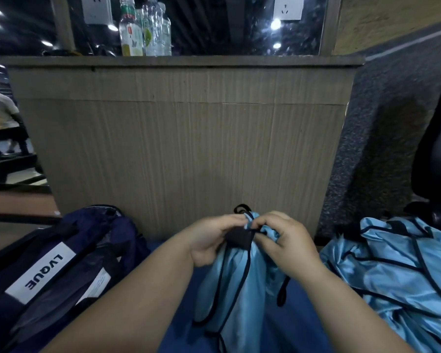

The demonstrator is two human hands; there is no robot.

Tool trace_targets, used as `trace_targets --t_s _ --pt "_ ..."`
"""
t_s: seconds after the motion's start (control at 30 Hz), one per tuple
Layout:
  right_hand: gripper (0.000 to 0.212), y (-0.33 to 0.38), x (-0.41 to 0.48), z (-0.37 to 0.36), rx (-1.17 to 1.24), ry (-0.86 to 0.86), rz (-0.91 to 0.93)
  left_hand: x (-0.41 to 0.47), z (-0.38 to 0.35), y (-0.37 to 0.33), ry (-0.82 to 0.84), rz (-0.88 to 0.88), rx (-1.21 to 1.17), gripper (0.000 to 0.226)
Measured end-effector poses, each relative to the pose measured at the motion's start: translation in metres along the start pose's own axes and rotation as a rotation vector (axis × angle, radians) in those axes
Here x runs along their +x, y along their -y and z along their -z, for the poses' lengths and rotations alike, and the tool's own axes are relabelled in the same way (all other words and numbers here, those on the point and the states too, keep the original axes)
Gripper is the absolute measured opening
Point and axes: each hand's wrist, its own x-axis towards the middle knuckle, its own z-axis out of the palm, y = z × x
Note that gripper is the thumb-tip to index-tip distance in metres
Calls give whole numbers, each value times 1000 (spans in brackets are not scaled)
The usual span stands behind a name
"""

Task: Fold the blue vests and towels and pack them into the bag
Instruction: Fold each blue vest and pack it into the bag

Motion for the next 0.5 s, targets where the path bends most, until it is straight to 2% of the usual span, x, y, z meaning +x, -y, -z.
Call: trace_targets --t_s 0.1,0.2,0.27,0.37,0.5 --pt "38 -6 -5 -2 131 -119 -43 11 5 4 34 9 -57 42" --pt "34 -16 -12 -8 290 -131 -123 18 2 15 62 -12 -19 38" --pt "39 -25 -19 -13 287 -157 -105 20 -1 19 56 -37 10 32" --pt "51 -39 -28 -18 239 -181 -67 30 1 27 8 -53 51 37" --pt "52 -54 -32 -17 194 -166 -19 45 6 33 -72 -22 71 40"
